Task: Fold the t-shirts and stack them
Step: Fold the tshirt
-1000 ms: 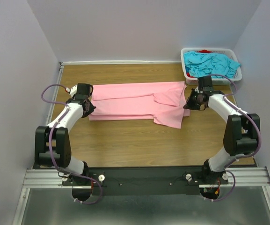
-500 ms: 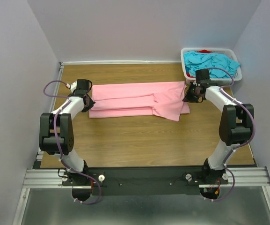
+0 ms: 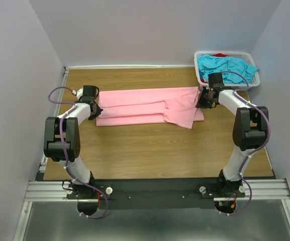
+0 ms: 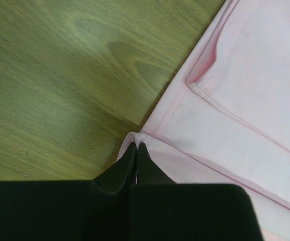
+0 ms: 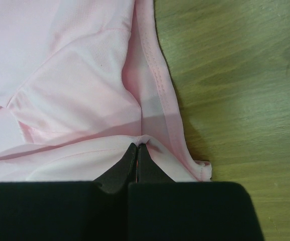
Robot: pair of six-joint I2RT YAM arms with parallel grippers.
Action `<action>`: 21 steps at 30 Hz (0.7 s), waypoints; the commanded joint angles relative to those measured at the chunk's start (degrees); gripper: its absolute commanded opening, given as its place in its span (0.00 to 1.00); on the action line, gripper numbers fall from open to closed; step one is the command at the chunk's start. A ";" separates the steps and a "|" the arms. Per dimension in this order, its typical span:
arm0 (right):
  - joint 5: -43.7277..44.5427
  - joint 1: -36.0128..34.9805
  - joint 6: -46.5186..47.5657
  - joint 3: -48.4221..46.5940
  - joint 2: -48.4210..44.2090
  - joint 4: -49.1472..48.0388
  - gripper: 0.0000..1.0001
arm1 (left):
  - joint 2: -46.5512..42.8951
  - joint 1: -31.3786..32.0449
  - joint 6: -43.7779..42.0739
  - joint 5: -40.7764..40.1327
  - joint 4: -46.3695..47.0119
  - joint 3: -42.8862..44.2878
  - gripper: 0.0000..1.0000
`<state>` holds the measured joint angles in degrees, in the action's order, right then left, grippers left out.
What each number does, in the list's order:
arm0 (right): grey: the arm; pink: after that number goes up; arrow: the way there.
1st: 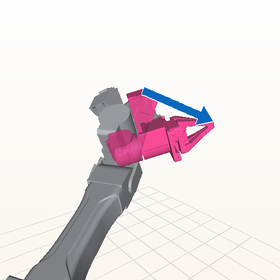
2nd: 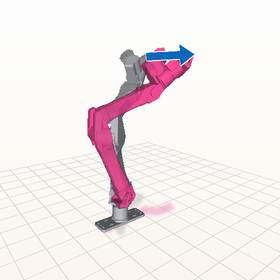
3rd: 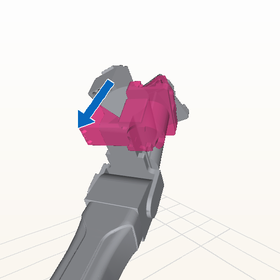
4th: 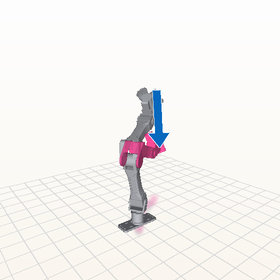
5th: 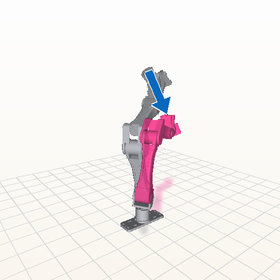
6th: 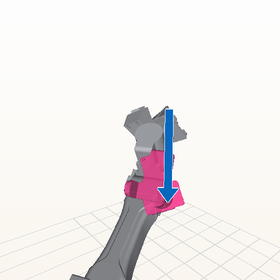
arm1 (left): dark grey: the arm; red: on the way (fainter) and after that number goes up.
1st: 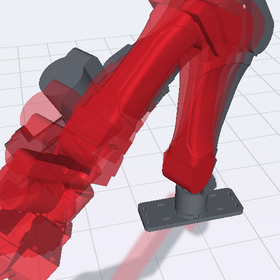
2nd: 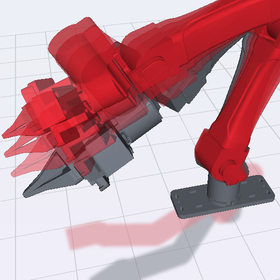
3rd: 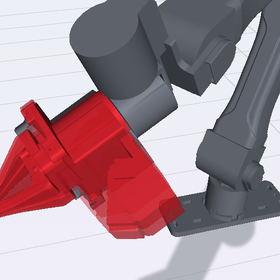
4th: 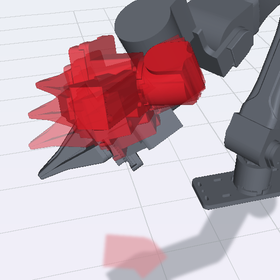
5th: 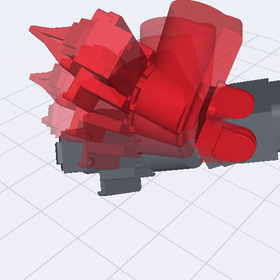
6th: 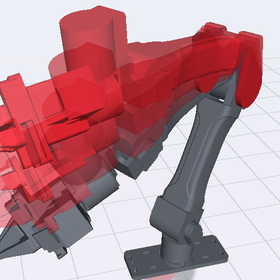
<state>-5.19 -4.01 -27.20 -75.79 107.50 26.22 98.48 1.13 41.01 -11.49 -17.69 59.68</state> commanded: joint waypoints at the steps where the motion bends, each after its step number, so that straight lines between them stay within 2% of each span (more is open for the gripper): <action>1: 2.29 0.14 1.01 -2.17 1.92 0.06 0.01 | 0.58 -0.60 -1.11 -0.47 1.70 1.23 0.00; 21: 2.81 0.14 1.10 -2.53 4.21 -1.61 0.01 | 1.55 -0.60 -1.64 -0.20 2.93 1.84 0.02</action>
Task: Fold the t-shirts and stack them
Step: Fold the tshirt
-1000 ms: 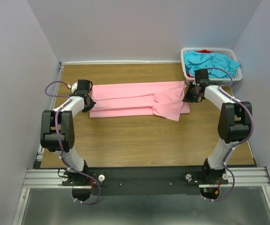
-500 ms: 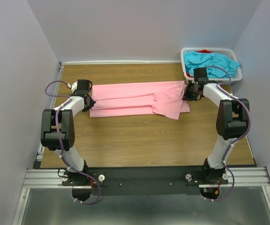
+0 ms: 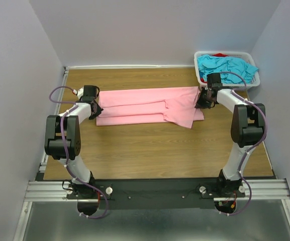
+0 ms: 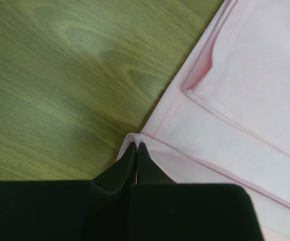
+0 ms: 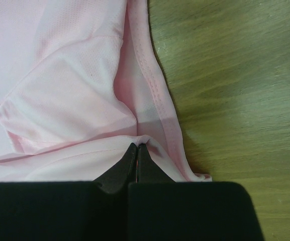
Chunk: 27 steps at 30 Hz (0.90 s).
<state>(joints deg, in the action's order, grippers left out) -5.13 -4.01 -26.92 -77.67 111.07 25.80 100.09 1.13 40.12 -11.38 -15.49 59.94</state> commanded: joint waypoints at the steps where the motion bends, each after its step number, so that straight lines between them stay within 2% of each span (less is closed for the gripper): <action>1: 3.01 0.06 0.81 -0.55 0.38 -1.28 0.01 | -0.42 -0.60 -0.74 -0.49 0.81 1.58 0.02; 27: 4.60 0.23 1.96 -0.82 1.25 -3.30 0.01 | 2.21 -0.60 -0.57 -0.66 3.71 2.64 0.02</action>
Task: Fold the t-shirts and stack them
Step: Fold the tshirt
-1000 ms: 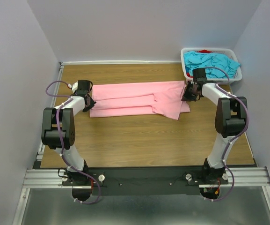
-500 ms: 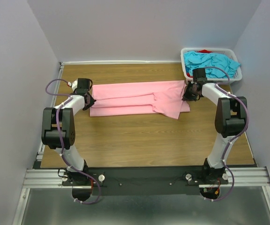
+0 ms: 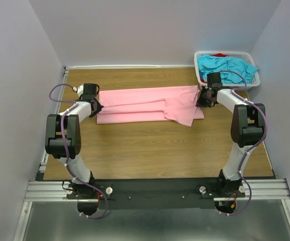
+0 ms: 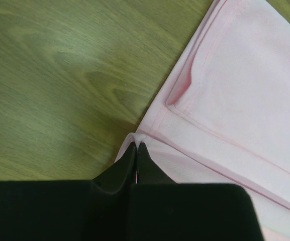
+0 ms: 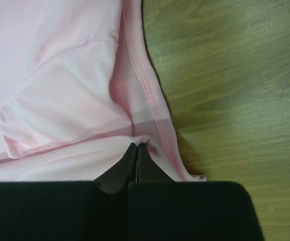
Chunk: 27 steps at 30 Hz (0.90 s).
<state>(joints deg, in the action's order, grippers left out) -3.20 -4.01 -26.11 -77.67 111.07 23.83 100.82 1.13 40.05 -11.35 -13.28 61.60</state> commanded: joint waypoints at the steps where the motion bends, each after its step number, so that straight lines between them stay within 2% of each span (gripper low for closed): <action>1: 2.67 0.32 1.32 -0.82 1.43 -1.42 0.01 | 1.66 -0.60 -0.50 -0.69 1.50 0.97 0.02; 4: 2.76 0.32 1.50 -1.17 2.05 -1.69 0.04 | 2.02 -0.60 -0.50 -0.51 1.85 0.71 0.06; 5: 2.85 0.23 1.67 -1.34 2.05 -1.69 0.06 | 2.10 -0.60 -0.59 -0.34 1.77 0.71 0.10; 7: 2.68 0.23 1.85 -1.61 1.79 -1.77 0.14 | 1.67 -0.60 -0.85 0.10 1.94 0.62 0.16; 10: 1.71 0.23 2.99 -1.61 -0.05 -1.60 0.27 | -0.34 -0.60 -1.82 0.46 2.12 0.36 0.32; 11: 1.36 0.23 3.17 -1.26 -1.54 -1.51 0.31 | -0.97 -0.60 -1.99 0.02 2.12 0.27 0.41; 12: 1.18 0.14 3.26 -0.91 -2.60 -1.51 0.40 | -2.71 -0.60 -2.26 -0.24 1.85 0.27 0.47; 13: 1.09 0.23 3.26 -0.12 -3.57 -1.51 0.44 | -3.69 -0.60 -2.52 -0.42 1.85 0.18 0.48; 14: 0.83 0.14 3.26 0.49 -5.75 -1.51 0.47 | -4.65 -0.60 -2.78 -0.60 1.77 0.10 0.57; 15: 0.74 0.14 3.17 1.20 -6.90 -1.51 0.52 | -5.71 -0.60 -3.14 -0.95 1.68 0.01 0.59; 16: 0.57 0.14 2.91 1.99 -7.96 -1.51 0.53 | -7.98 -0.60 -4.10 -1.12 1.59 -0.25 0.66; 18: 0.56 0.06 2.56 5.06 -11.74 -1.60 0.54 | -10.45 -0.51 -5.24 -2.35 1.24 -0.78 0.73; 20: 0.22 0.14 1.68 7.52 -14.37 -1.60 0.55 | -14.40 -0.60 -7.26 -3.23 1.06 -2.01 0.74; 21: -0.57 0.14 1.24 9.97 -15.34 -1.77 0.54 | -15.81 -0.60 -7.79 -4.11 1.06 -2.62 0.81; 27: -8.04 -0.47 -3.68 20.60 -22.02 -4.75 0.52 | -28.63 -0.07 -14.64 -3.16 3.60 -9.82 0.81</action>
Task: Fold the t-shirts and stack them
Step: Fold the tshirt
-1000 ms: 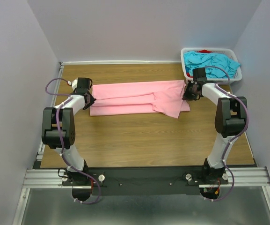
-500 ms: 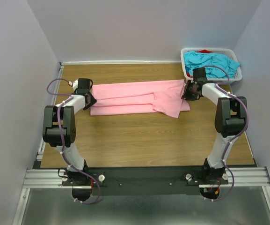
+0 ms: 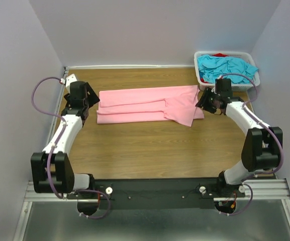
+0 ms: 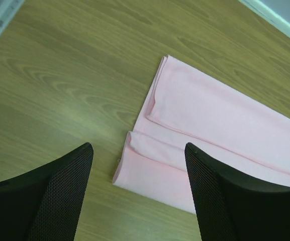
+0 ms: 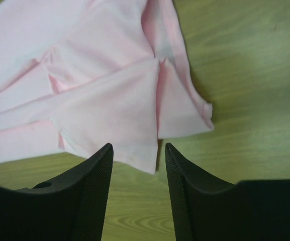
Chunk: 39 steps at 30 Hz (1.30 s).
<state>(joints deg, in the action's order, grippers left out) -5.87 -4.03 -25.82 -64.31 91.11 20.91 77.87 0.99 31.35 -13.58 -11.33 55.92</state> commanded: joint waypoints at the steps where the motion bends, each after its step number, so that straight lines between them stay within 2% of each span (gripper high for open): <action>1: -6.08 -0.54 -4.67 9.01 -2.08 -2.70 0.52 | -7.10 0.23 -6.82 -0.05 2.27 -5.11 0.85; 2: -7.13 -0.54 -6.24 10.34 -2.95 -3.50 0.52 | -8.51 0.41 -7.35 0.83 3.50 -7.30 0.93; 5: -9.76 -0.54 -9.23 14.64 -2.96 -7.79 0.52 | -13.43 1.11 -8.59 3.99 5.52 -11.34 0.94; 9: -10.83 -0.54 -12.49 18.43 -1.90 -11.75 0.51 | -17.13 1.99 -9.38 3.74 7.11 -14.34 0.94; 21: -12.50 -0.62 -17.33 23.18 3.02 -18.09 0.46 | -13.62 2.70 -10.00 4.45 7.73 -13.29 0.94; 23: -12.59 -0.54 -17.68 23.36 3.55 -18.62 0.40 | -13.70 2.70 -10.08 4.44 7.73 -13.29 0.94; 24: -13.02 -0.62 -17.77 23.36 3.55 -18.88 0.34 | -13.71 2.70 -10.17 4.44 7.73 -13.21 0.94; 27: -13.38 -0.54 -18.21 23.09 3.11 -18.88 0.22 | -13.62 2.70 -10.08 4.44 7.82 -13.29 0.94; 28: -13.29 -0.62 -18.21 22.92 2.85 -18.88 0.14 | -13.44 2.70 -10.17 4.44 7.82 -13.21 0.94; 31: -13.55 -0.62 -18.30 21.60 1.79 -18.71 0.02 | -13.18 2.70 -10.08 4.53 7.82 -13.12 0.94; 39: -13.64 -0.54 -18.21 9.32 4.86 -18.36 0.01 | -12.83 2.70 -10.08 4.71 7.82 -13.03 0.94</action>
<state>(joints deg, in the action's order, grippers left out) -19.03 -4.43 -43.72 -48.16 94.06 3.16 64.71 3.49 22.06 -9.76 -4.78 41.60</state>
